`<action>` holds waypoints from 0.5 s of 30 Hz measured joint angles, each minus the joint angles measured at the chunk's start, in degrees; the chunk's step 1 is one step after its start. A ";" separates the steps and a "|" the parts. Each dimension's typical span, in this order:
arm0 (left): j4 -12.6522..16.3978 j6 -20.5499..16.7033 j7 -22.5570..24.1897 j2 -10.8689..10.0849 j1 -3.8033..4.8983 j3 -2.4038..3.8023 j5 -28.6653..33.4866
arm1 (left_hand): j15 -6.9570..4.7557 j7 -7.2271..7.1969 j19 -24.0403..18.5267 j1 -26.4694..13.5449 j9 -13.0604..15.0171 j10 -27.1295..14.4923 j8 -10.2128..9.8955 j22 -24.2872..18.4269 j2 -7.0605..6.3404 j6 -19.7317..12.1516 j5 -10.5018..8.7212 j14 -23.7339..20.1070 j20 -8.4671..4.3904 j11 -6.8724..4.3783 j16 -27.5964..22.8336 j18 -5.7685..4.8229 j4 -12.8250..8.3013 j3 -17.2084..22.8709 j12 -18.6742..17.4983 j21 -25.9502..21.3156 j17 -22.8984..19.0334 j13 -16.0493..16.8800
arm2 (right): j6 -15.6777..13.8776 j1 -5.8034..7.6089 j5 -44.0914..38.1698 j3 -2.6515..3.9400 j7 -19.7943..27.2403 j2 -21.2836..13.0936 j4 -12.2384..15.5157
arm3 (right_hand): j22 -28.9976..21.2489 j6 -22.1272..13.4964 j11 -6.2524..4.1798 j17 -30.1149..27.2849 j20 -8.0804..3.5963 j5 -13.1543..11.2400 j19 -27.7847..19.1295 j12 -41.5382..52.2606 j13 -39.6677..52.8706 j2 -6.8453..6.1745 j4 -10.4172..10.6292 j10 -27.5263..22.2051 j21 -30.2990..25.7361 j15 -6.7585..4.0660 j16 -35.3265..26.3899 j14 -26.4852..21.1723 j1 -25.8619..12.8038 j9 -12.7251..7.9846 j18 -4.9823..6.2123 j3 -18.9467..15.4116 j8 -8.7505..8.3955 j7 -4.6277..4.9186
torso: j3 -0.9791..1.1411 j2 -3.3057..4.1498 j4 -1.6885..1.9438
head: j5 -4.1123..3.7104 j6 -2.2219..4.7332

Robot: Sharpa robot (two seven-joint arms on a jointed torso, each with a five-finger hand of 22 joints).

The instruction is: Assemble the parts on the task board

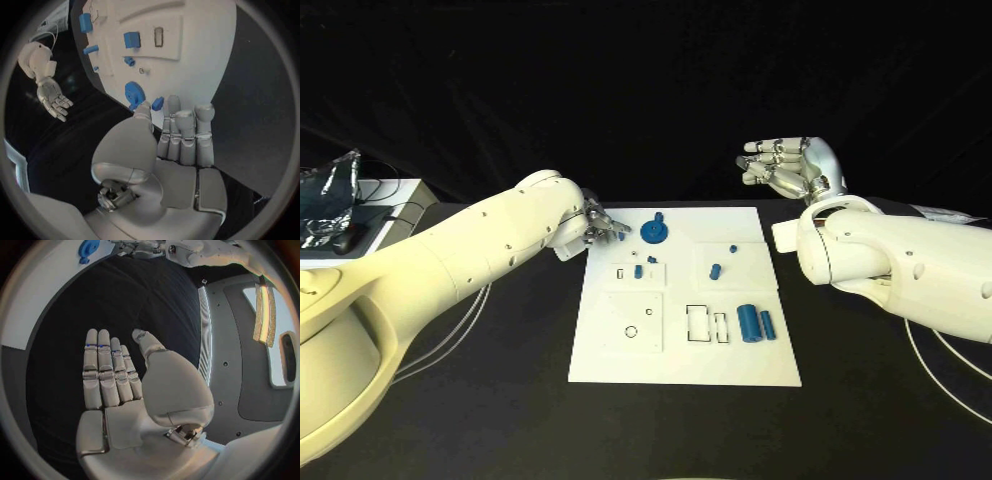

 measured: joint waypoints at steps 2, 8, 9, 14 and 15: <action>-0.02 0.00 0.07 0.00 0.00 -0.01 0.07 | 0.00 0.00 0.00 0.38 0.08 0.00 -0.22 0.00 0.38 0.00 0.00 0.00 0.00 0.00 0.00 0.00 -0.26 0.26 0.00 0.00 0.05 0.00 | 0.04 0.00 0.00 0.00 -0.02 0.03 -0.02 | 0.00 0.00 0.00 0.00 0.00 0.00 0.00 0.00 0.00 0.00 0.00 0.00 0.00 0.00 0.00 0.00 0.00 0.00 0.01 0.00 0.00 0.00 | 0.00 -0.02 0.01 | 0.06 -0.07; -0.03 0.00 0.46 0.00 0.00 -0.01 0.46 | 0.00 -0.01 0.00 2.02 0.08 -0.13 -0.54 0.30 2.02 -0.01 0.26 0.00 0.00 -0.12 0.44 0.00 -0.82 3.44 0.00 0.09 0.60 0.00 | 0.23 0.00 0.01 0.00 -0.12 0.05 -0.10 | 0.00 0.00 0.00 0.00 0.00 0.00 0.00 0.00 0.00 0.00 0.00 0.00 0.22 0.00 0.00 0.00 0.00 0.00 0.00 0.00 0.00 -0.01 | 0.00 -0.05 0.01 | 0.09 -0.18; -0.03 0.00 0.55 0.00 0.00 -0.01 0.56 | 0.00 -0.14 0.12 2.55 0.08 -0.23 -0.81 0.37 2.28 -0.14 0.25 0.00 -0.12 -0.23 0.44 0.00 -1.08 4.49 -0.16 0.26 0.69 -0.01 | 0.26 0.00 0.01 0.00 -0.14 0.05 -0.11 | 0.00 0.01 0.00 0.00 0.00 0.00 0.00 0.00 0.00 0.00 0.00 0.00 0.22 0.00 0.00 0.00 0.00 0.00 0.00 0.00 0.00 -0.01 | 0.00 -0.05 0.01 | 0.07 -0.20; -0.11 0.08 1.12 -0.02 0.06 0.00 1.21 | 0.00 -0.40 0.21 2.47 0.06 -0.24 -1.56 0.81 -1.40 -0.20 0.22 0.00 -0.21 -0.22 0.44 0.00 -2.94 19.51 -0.94 0.26 0.88 -0.25 | 0.49 0.00 0.02 0.00 -0.28 0.03 -0.14 | 0.01 0.02 0.00 0.00 0.00 0.00 0.00 0.00 0.00 0.00 0.10 0.00 0.22 0.00 0.00 0.00 0.00 0.00 0.00 -0.10 0.00 -0.03 | 0.02 -0.04 0.01 | 0.04 -0.30; -0.14 0.12 1.21 -0.02 0.05 0.00 1.31 | 0.00 -0.39 0.21 2.21 0.06 -0.24 -1.64 0.83 -1.91 -0.21 0.16 0.00 -0.21 -0.20 0.44 0.00 -3.54 21.92 -0.94 0.26 0.88 -0.31 | 0.53 0.00 0.02 0.00 -0.31 0.03 -0.15 | 0.01 0.02 0.00 0.00 0.00 0.00 0.00 0.00 0.01 0.00 0.17 0.00 0.22 0.00 0.00 0.00 0.00 0.00 0.01 -0.17 0.00 -0.03 | 0.02 -0.04 0.01 | 0.04 -0.31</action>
